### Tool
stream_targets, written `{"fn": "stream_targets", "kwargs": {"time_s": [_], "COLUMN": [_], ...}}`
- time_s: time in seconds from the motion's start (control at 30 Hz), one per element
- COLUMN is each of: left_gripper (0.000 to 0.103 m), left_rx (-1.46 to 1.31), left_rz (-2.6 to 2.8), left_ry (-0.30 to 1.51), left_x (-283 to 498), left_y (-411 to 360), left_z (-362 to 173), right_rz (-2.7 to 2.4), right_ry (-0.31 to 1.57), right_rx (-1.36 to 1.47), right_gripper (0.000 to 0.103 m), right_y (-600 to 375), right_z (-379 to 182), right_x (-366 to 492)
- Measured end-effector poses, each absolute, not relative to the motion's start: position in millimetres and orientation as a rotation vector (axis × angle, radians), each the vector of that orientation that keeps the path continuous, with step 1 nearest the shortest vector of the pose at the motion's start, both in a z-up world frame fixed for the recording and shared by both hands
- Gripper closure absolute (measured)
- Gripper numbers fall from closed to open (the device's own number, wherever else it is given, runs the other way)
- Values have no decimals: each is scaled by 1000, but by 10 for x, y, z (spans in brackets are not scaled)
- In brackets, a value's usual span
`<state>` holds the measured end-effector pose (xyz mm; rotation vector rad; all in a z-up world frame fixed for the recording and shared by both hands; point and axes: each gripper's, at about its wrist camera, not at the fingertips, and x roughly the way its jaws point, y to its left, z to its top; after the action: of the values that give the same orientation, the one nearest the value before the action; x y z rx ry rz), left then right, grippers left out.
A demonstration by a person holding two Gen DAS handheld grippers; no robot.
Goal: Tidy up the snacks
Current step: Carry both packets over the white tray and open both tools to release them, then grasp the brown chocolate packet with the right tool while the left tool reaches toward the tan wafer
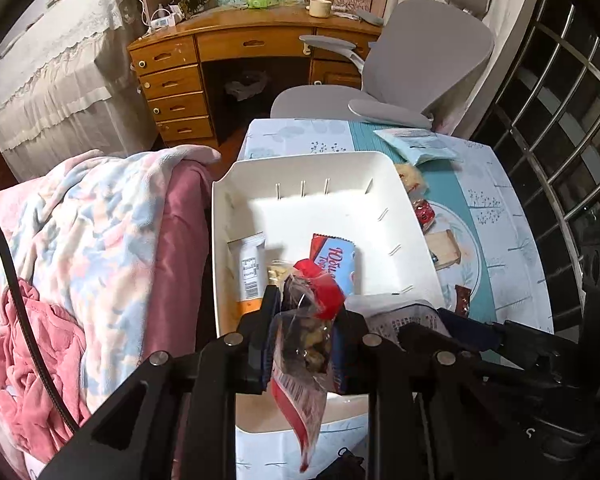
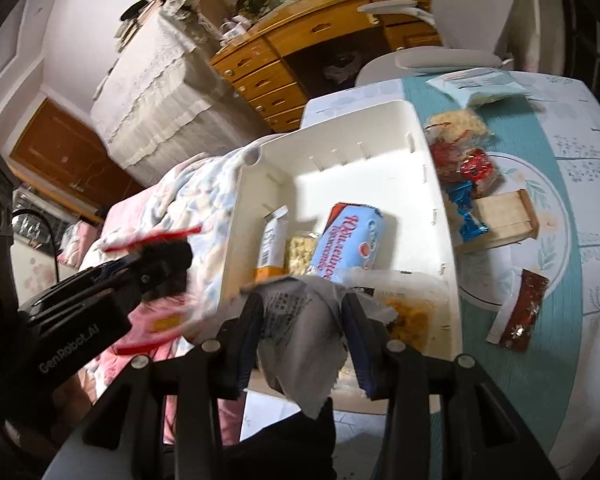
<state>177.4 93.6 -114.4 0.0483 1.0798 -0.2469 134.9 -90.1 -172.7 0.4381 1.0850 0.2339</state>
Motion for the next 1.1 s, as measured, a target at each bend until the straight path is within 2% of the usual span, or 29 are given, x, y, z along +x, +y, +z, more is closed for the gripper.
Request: {"fn": "stream_targets", "kwargs": {"time_s": [0.03, 0.1, 0.17, 0.27, 0.37, 0.57, 0.73, 1.1], "left_gripper": [70, 43, 34, 32, 28, 28, 28, 28], "left_rx": [51, 59, 57, 48, 47, 60, 123, 267], "left_rz": [-248, -250, -262, -297, -333, -419, -506, -674], "left_ry": [1078, 1072, 1063, 1064, 1069, 1061, 1060, 1075], "left_x": [1781, 1796, 1799, 1792, 1756, 1666, 1603, 1619], "left_y": [944, 953, 949, 926, 877, 762, 594, 161], "left_z": [-1140, -1130, -1120, -1124, -1132, -1071, -1024, -903], "right_rz": [223, 195, 179, 155, 131, 71, 0, -104], "right_ry": [1080, 1070, 1060, 1041, 1016, 935, 888, 896], "right_rx": [440, 435, 428, 415, 383, 281, 225, 117], "right_gripper": [57, 54, 53, 51, 43, 36, 25, 23], "right_y": [-909, -925, -939, -955, -963, -1021, -1130, -1439], "right_z": [-1725, -1714, -1705, -1669, -1619, -1513, -1493, -1636], "right_x": [1335, 1293, 1243, 1146, 1036, 745, 513, 192]}}
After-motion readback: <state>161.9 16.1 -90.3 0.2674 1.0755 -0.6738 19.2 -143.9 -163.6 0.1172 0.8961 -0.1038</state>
